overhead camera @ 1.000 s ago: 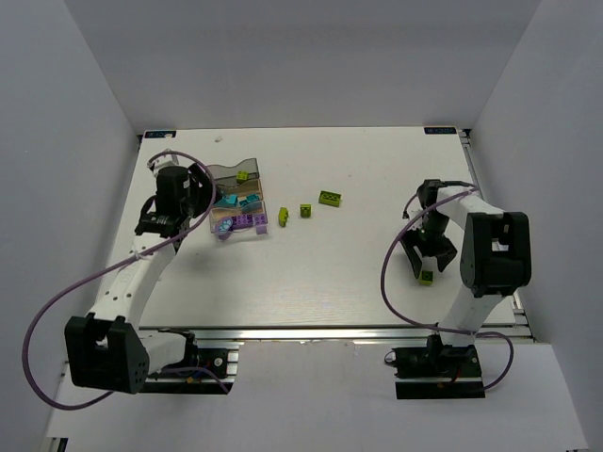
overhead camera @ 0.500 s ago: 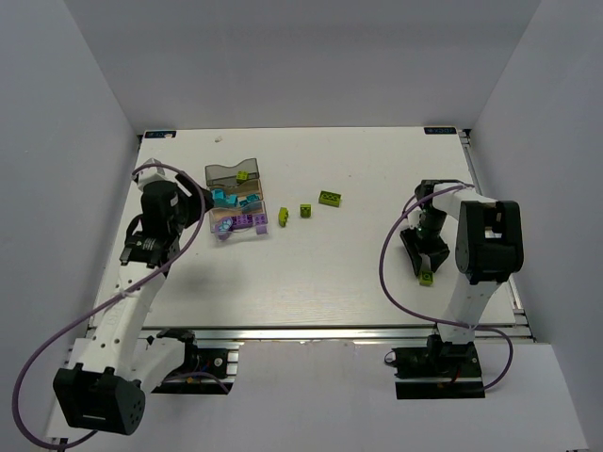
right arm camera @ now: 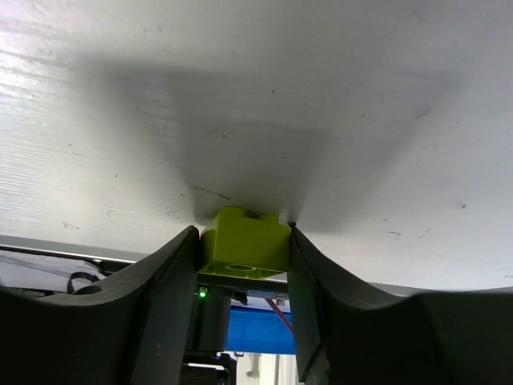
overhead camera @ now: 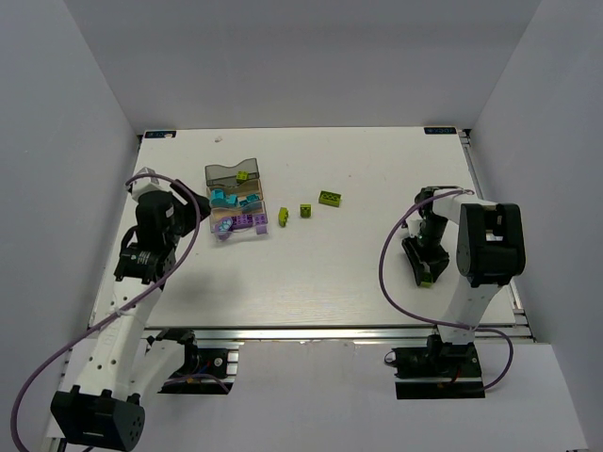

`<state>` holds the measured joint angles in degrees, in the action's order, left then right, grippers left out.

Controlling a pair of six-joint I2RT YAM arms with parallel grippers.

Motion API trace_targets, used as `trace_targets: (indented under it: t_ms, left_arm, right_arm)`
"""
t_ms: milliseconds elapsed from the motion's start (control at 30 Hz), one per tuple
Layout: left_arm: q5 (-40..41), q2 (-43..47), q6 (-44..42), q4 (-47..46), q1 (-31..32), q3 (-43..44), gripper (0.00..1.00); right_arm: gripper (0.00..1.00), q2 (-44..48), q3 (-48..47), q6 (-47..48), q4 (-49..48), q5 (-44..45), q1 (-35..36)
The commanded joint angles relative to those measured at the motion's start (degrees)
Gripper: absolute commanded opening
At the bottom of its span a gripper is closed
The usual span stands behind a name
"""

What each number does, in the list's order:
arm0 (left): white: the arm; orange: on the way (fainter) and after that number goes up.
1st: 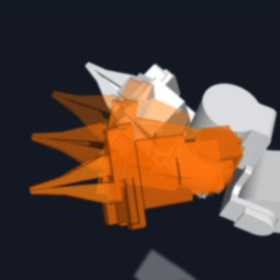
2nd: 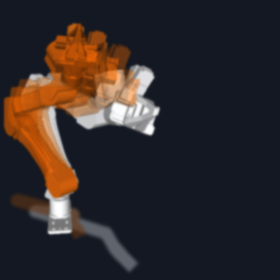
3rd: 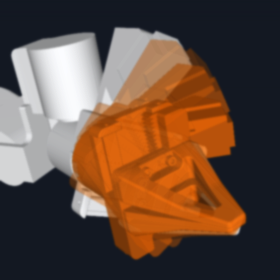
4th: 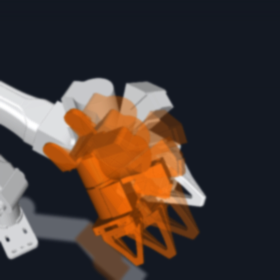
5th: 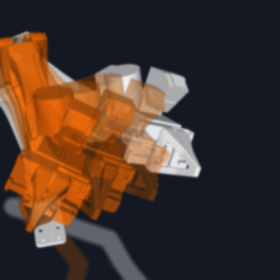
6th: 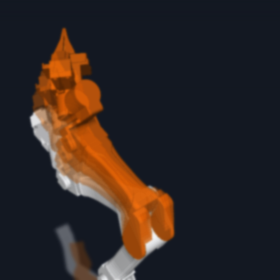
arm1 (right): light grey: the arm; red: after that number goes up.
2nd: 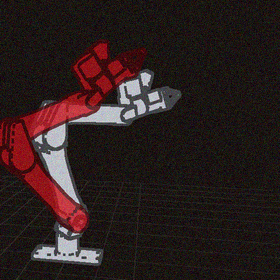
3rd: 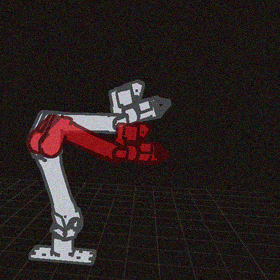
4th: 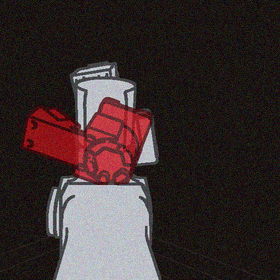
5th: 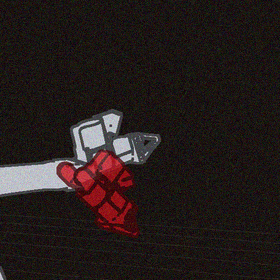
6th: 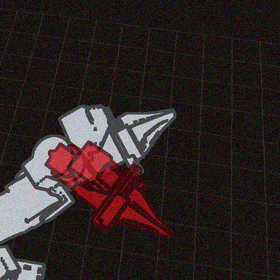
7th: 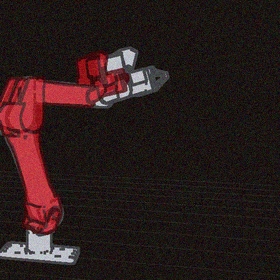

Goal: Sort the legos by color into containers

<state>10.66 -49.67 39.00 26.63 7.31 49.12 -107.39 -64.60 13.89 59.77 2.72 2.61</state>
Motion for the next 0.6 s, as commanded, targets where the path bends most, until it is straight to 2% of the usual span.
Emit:
trace_targets:
  t_ms: [0,67,133,267,467,567]
  left_arm:
    - [0.9,2.8,0.6,1.2,-0.3,-0.8,0.8]
    - [0.9,3.8,0.8,1.9,-0.2,-1.0,0.8]
    - [0.8,4.6,1.1,2.3,-0.2,-1.1,0.8]
    - [0.2,6.9,1.9,2.8,-0.2,-1.7,0.8]
    - [-2.8,10.3,3.4,2.2,-0.2,-3.4,0.81]
    - [-3.2,12.0,4.1,3.2,-0.2,-3.6,0.81]
  right_arm:
    - [0.46,2.1,-0.4,-0.5,0.5,-1.1,-0.1]
    - [0.38,1.8,-2.2,-0.3,0.5,-1.7,-0.1]
    - [0.24,1.8,-4.6,0.3,1.0,-2.2,0.1]
    - [0.0,2.1,-10.4,3.3,1.6,-10.4,2.5]
    - [0.0,1.5,-20.8,10.7,0.3,-23.8,12.6]
    - [0.0,-1.3,-30.6,12.8,-2.4,-31.2,18.3]
